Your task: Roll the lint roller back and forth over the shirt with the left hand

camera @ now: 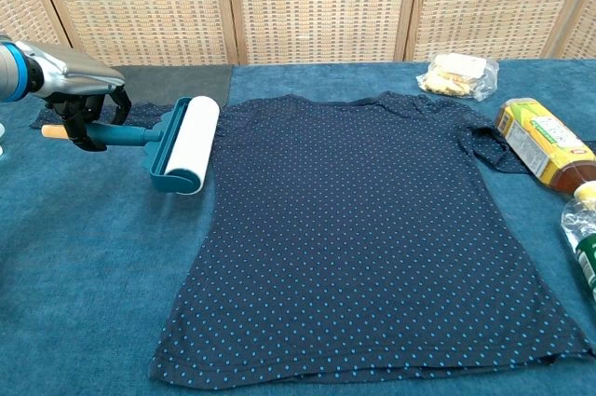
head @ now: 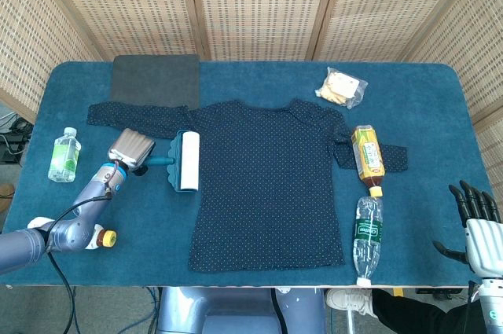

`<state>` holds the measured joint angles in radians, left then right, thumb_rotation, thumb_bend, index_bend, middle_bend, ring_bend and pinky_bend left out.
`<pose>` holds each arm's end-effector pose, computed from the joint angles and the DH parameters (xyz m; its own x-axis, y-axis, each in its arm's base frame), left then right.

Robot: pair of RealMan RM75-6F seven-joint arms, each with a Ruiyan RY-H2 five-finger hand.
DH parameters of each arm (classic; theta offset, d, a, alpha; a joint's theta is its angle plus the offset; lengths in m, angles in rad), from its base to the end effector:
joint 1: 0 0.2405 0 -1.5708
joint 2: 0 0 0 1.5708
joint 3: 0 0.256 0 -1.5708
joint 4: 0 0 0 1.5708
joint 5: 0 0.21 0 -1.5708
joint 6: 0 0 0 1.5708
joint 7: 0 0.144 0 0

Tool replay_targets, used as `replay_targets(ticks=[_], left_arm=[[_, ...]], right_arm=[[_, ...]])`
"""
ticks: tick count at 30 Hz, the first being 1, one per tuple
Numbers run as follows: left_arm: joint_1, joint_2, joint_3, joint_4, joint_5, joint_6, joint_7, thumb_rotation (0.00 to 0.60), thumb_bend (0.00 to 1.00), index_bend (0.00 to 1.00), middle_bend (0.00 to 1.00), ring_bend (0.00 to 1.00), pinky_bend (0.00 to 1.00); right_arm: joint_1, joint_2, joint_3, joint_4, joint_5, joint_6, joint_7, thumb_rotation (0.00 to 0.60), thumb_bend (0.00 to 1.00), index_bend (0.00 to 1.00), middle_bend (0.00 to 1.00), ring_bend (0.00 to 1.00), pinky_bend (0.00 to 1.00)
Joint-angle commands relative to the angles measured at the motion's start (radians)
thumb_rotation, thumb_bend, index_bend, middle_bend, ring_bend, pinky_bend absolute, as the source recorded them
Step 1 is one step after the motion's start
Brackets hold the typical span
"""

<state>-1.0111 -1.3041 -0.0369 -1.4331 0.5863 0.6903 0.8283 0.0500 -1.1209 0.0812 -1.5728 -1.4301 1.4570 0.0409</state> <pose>-0.1826 0.4083 0.0449 0.8321 0.3401 0.4381 0.5458 -0.3624 -0.7555 -0.3329 -0.1764 0.1675 0.3822 -0.0066 0.9240 -0.9197 0.0949 0.3811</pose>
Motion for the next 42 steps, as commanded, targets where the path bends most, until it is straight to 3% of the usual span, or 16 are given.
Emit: replay_targets(ticks=[1, 11, 26, 42], left_arm=[[-0.051, -0.003, 0.036, 0.001, -0.070, -0.015, 0.039, 0.600, 0.74, 0.87, 0.86, 0.74, 0.69], [-0.149, -0.077, 0.092, 0.087, -0.203, -0.038, 0.084, 0.600, 0.75, 0.89, 0.86, 0.74, 0.69], [-0.243, -0.179, 0.132, 0.155, -0.242, -0.042, 0.099, 0.600, 0.73, 0.90, 0.86, 0.74, 0.69], [-0.367, -0.302, 0.122, 0.257, -0.319, -0.046, 0.155, 0.600, 0.73, 0.90, 0.86, 0.74, 0.69]], right_arm=[[0.001, -0.001, 0.002, 0.005, 0.005, -0.002, 0.001, 0.600, 0.09, 0.00, 0.00, 0.00, 0.00], [0.004, -0.006, 0.005, 0.016, 0.019, -0.016, 0.001, 0.600, 0.09, 0.00, 0.00, 0.00, 0.00], [0.006, -0.008, 0.010, 0.032, 0.036, -0.031, 0.018, 0.600, 0.09, 0.00, 0.00, 0.00, 0.00], [0.015, -0.018, 0.021, 0.072, 0.072, -0.069, 0.054, 0.600, 0.09, 0.00, 0.00, 0.00, 0.00]])
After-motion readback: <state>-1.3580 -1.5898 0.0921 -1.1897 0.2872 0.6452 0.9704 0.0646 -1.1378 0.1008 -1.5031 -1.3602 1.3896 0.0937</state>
